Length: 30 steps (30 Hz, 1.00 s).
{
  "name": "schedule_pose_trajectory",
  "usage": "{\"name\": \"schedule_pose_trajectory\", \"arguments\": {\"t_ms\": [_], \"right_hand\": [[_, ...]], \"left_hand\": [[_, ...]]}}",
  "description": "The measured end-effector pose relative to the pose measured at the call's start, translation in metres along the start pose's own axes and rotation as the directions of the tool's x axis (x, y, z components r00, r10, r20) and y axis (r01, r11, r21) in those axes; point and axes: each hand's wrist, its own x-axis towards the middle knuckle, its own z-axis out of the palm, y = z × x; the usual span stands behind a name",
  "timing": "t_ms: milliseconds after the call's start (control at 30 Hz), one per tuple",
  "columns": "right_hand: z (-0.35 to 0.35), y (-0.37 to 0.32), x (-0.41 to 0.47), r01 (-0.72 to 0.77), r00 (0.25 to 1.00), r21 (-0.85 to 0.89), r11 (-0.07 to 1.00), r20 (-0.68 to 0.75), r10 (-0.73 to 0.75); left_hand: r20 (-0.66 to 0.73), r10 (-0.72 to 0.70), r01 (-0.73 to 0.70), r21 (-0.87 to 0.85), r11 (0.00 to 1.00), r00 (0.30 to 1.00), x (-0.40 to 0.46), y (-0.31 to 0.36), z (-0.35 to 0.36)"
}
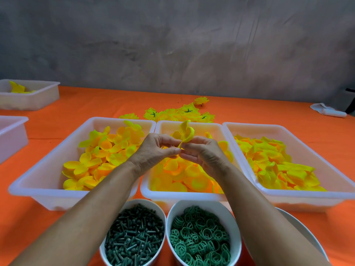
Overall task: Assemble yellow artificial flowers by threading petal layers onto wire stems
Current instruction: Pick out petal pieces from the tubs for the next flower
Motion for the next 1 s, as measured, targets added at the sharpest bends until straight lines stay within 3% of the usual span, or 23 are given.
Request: {"name": "schedule_pose_trajectory", "arguments": {"t_ms": [167,733,1000], "right_hand": [[0.0010,0.0002,0.0007,0.010,1.000,-0.003,1.000,0.017,-0.010],[-0.0009,0.0000,0.0022,0.018,0.998,0.013,1.000,0.054,-0.018],[0.0013,0.0029,0.0016,0.080,0.996,-0.088,0.993,0.034,-0.078]], "left_hand": [[-0.058,-0.007,0.006,-0.005,1.000,0.998,0.0016,-0.0007,0.0016],[-0.009,-0.015,0.014,-0.134,0.991,1.000,0.0027,-0.0054,-0.0054],[0.021,-0.010,0.012,-0.130,0.991,1.000,0.0029,-0.0064,-0.0069]]}}
